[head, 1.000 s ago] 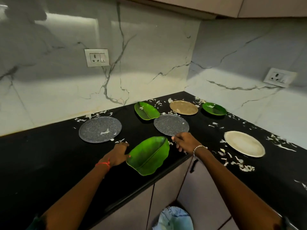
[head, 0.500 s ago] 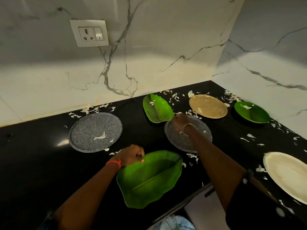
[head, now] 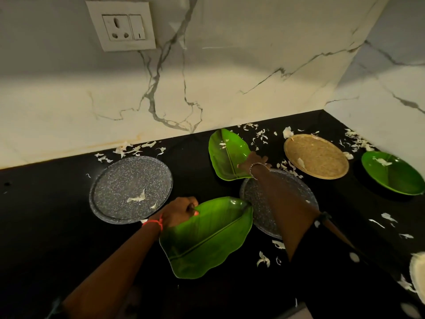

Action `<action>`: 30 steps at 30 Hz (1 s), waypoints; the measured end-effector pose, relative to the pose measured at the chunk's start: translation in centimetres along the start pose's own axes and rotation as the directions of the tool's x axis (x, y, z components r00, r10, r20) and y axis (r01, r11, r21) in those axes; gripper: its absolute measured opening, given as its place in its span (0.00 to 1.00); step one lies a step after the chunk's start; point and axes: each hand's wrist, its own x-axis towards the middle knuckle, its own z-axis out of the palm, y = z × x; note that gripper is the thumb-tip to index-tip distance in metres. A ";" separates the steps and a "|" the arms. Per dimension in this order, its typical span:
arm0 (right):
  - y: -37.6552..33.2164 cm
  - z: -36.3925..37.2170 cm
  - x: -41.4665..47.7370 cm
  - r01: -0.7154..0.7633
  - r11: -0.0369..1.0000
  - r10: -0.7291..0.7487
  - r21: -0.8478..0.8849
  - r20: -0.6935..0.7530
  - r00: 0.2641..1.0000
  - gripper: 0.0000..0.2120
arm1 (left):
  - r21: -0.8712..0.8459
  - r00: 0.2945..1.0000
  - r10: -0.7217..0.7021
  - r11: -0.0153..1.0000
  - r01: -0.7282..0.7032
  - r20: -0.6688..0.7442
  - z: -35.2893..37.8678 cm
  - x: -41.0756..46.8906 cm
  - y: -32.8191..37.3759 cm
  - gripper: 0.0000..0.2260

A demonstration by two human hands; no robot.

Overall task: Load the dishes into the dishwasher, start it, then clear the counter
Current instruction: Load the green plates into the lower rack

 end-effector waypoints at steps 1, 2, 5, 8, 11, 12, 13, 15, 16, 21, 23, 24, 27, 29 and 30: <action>-0.1 0.3 0.3 -0.018 1.000 0.018 -0.013 0.000 1.000 0.33 | -0.011 1.000 -0.001 1.000 0.001 0.006 0.0 0.1 -0.2 0.03; -0.2 0.7 0.8 -0.029 0.999 0.028 -0.021 -0.019 0.999 0.31 | -0.025 1.000 -0.003 1.000 0.003 0.014 0.0 0.2 -0.3 0.05; -0.4 1.5 1.5 -0.063 0.997 0.060 -0.038 -0.076 0.995 0.33 | -0.027 1.000 -0.001 1.000 0.002 0.022 0.1 0.2 -0.3 0.06; -0.5 1.1 1.7 -0.019 1.000 0.017 -0.015 -0.070 0.997 0.39 | -0.035 1.000 0.000 0.999 0.001 0.030 0.0 0.0 0.0 0.03; -0.8 0.4 1.4 0.056 0.944 -0.031 0.325 -0.079 0.996 0.30 | -0.025 0.999 -0.028 0.999 0.029 0.024 0.1 -0.2 0.4 0.05; -0.9 0.0 1.2 0.089 0.894 -0.051 0.440 -0.098 0.994 0.24 | -0.014 0.999 -0.039 0.999 0.040 0.022 0.1 -0.2 0.5 0.08; -0.9 -0.6 0.7 0.123 0.861 -0.059 0.493 -0.143 0.988 0.21 | 0.003 0.999 -0.048 0.999 0.048 0.024 0.1 -0.4 0.8 0.10; -1.2 -2.1 -0.8 0.228 0.877 -0.113 0.422 -0.280 0.953 0.19 | 0.050 0.998 -0.060 0.997 0.058 0.036 -0.1 -0.7 1.4 0.12; -1.2 -2.9 -1.6 0.299 0.893 -0.175 0.337 -0.353 0.919 0.19 | 0.083 0.997 -0.063 0.995 0.059 0.043 -0.2 -0.8 1.7 0.13; 1.1 -4.7 -6.3 0.548 0.836 -0.448 0.012 -0.561 0.696 0.16 | 0.171 0.997 -0.076 0.983 0.072 0.017 -1.2 -2.4 3.1 0.13; 2.5 -5.4 -8.8 0.528 0.849 -0.391 0.038 -0.626 0.674 0.15 | 0.124 0.998 -0.050 0.991 0.056 -0.045 -1.9 -3.5 3.7 0.12; 3.2 -5.8 -10.1 0.507 0.859 -0.353 0.063 -0.646 0.677 0.15 | 0.092 0.996 -0.027 0.995 0.036 -0.091 -2.2 -4.0 4.1 0.12; 5.9 -6.1 -14.4 0.429 0.888 -0.219 0.164 -0.669 0.710 0.15 | 0.043 0.980 0.018 0.999 -0.009 -0.200 -3.1 -6.2 5.3 0.12; 7.8 -5.8 -17.7 0.364 0.900 -0.107 0.240 -0.688 0.718 0.16 | 0.038 0.966 0.037 0.999 -0.029 -0.257 -3.2 -8.1 5.8 0.13; 8.8 -5.3 -19.7 0.331 0.902 -0.050 0.277 -0.696 0.717 0.16 | 0.034 0.960 0.047 0.999 -0.040 -0.275 -3.1 -9.3 5.9 0.13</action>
